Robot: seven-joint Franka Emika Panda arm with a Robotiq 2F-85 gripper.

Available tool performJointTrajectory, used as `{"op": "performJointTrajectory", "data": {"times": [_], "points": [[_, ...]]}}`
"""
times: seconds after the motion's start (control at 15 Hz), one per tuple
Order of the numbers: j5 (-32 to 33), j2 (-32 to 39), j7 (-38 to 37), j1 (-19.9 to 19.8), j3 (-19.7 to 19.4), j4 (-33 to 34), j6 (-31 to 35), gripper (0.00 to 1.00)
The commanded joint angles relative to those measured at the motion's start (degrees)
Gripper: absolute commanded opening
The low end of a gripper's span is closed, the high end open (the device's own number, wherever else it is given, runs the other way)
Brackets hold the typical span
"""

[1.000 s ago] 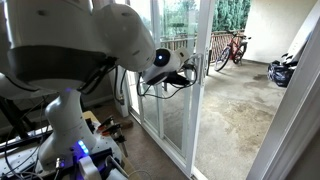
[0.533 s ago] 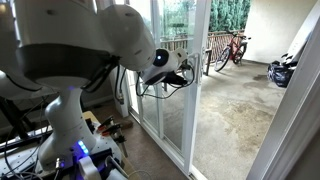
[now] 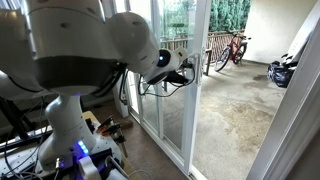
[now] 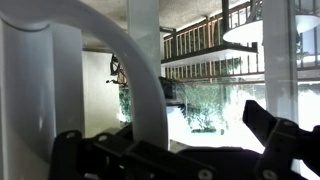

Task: Open the sliding door

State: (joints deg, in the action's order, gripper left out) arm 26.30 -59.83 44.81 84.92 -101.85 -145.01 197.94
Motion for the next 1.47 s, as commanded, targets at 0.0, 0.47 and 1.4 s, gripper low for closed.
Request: {"op": "performJointTrajectory", "data": {"times": [0.0,0.47,1.4], "points": [[2.0,-5.2,0.5,0.5,2.4,1.4,0.1,1.0],[4.1,-11.6,1.2,-0.3,1.7,2.6,0.1,1.0],[-7.6,-2.3,-7.0,-2.8,-1.6,-3.1,-0.1,1.0]]}}
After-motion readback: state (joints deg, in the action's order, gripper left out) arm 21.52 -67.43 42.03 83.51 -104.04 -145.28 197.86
